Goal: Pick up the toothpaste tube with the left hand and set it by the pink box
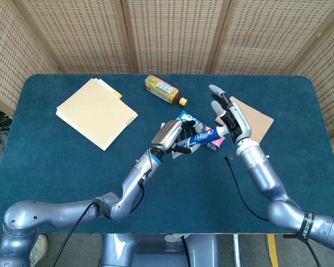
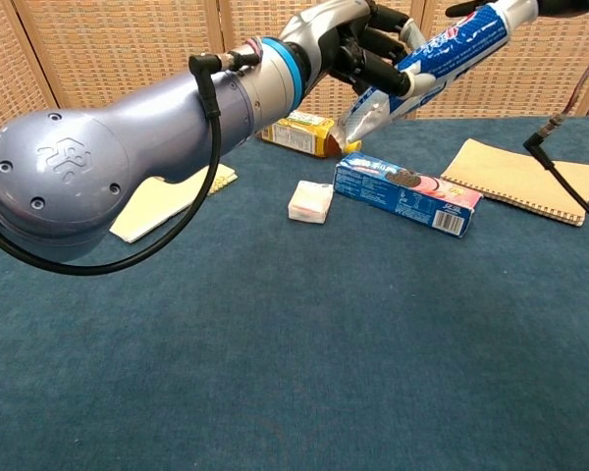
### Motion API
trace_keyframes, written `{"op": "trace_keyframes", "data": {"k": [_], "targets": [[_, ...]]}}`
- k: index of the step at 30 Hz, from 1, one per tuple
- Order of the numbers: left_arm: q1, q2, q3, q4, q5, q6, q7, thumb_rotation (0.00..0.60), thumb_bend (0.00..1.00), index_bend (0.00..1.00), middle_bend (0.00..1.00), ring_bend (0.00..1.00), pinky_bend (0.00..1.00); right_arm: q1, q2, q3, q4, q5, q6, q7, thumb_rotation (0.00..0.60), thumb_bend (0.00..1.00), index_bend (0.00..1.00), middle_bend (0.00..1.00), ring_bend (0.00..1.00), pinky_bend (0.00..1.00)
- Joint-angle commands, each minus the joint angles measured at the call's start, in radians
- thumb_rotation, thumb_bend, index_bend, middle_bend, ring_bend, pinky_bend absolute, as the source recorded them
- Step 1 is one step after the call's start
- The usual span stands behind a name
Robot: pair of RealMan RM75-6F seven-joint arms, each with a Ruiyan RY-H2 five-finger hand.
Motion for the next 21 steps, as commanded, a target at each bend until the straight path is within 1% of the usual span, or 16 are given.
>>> {"op": "trace_keyframes", "data": {"k": [1, 3, 4, 6, 9, 10, 12, 13, 16, 18, 20, 21], "targets": [[0.020, 0.030, 0.042, 0.013, 0.028, 0.003, 0.036, 0.600, 0.64, 0.75, 0.59, 0.55, 0.60, -0.008, 0.017, -0.005, 0.037, -0.032, 0.035, -0.039, 0.077, 0.00, 0.12, 0.00, 0.00, 0.00], [0.044, 0.063, 0.077, 0.011, 0.060, 0.006, 0.041, 0.600, 0.64, 0.75, 0.59, 0.55, 0.60, -0.023, 0.033, -0.005, 0.048, -0.052, 0.041, -0.039, 0.077, 0.00, 0.12, 0.00, 0.00, 0.00], [0.069, 0.092, 0.109, 0.013, 0.088, 0.010, 0.045, 0.600, 0.64, 0.75, 0.59, 0.55, 0.60, -0.041, 0.052, -0.007, 0.058, -0.068, 0.045, -0.038, 0.077, 0.00, 0.12, 0.00, 0.00, 0.00], [0.099, 0.131, 0.150, 0.010, 0.129, 0.014, 0.039, 0.600, 0.64, 0.75, 0.59, 0.55, 0.60, -0.065, 0.077, -0.011, 0.068, -0.093, 0.042, -0.031, 0.079, 0.00, 0.12, 0.00, 0.00, 0.00], [0.145, 0.188, 0.218, 0.012, 0.200, 0.027, 0.024, 0.600, 0.64, 0.75, 0.59, 0.55, 0.60, -0.103, 0.113, -0.030, 0.087, -0.146, 0.037, -0.028, 0.080, 0.00, 0.12, 0.00, 0.00, 0.00], [0.154, 0.198, 0.232, 0.013, 0.214, 0.029, 0.021, 0.600, 0.64, 0.75, 0.59, 0.55, 0.60, -0.109, 0.119, -0.036, 0.092, -0.160, 0.038, -0.031, 0.079, 0.00, 0.12, 0.00, 0.00, 0.00], [0.176, 0.223, 0.269, 0.018, 0.250, 0.036, 0.014, 0.600, 0.64, 0.75, 0.59, 0.55, 0.60, -0.128, 0.136, -0.060, 0.108, -0.201, 0.043, -0.050, 0.079, 0.00, 0.12, 0.00, 0.00, 0.00], [0.193, 0.241, 0.298, 0.022, 0.280, 0.043, 0.008, 0.600, 0.64, 0.75, 0.59, 0.55, 0.60, -0.137, 0.147, -0.078, 0.129, -0.233, 0.047, -0.070, 0.079, 0.00, 0.12, 0.00, 0.00, 0.00], [0.238, 0.280, 0.387, 0.053, 0.357, 0.057, -0.003, 0.600, 0.61, 0.72, 0.58, 0.55, 0.59, -0.190, 0.158, -0.163, 0.184, -0.352, 0.109, -0.148, 0.091, 0.00, 0.10, 0.00, 0.00, 0.00], [0.249, 0.293, 0.418, 0.067, 0.383, 0.045, -0.032, 0.600, 0.54, 0.67, 0.54, 0.52, 0.56, -0.217, 0.152, -0.197, 0.211, -0.409, 0.154, -0.163, 0.150, 0.00, 0.09, 0.00, 0.00, 0.00], [0.258, 0.303, 0.439, 0.081, 0.395, 0.026, -0.068, 0.600, 0.34, 0.55, 0.44, 0.45, 0.48, -0.244, 0.144, -0.233, 0.245, -0.466, 0.202, -0.182, 0.263, 0.00, 0.06, 0.00, 0.00, 0.00], [0.262, 0.303, 0.443, 0.088, 0.398, 0.024, -0.080, 0.600, 0.26, 0.51, 0.40, 0.42, 0.45, -0.251, 0.140, -0.246, 0.256, -0.485, 0.218, -0.189, 0.288, 0.00, 0.06, 0.00, 0.00, 0.00]]}}
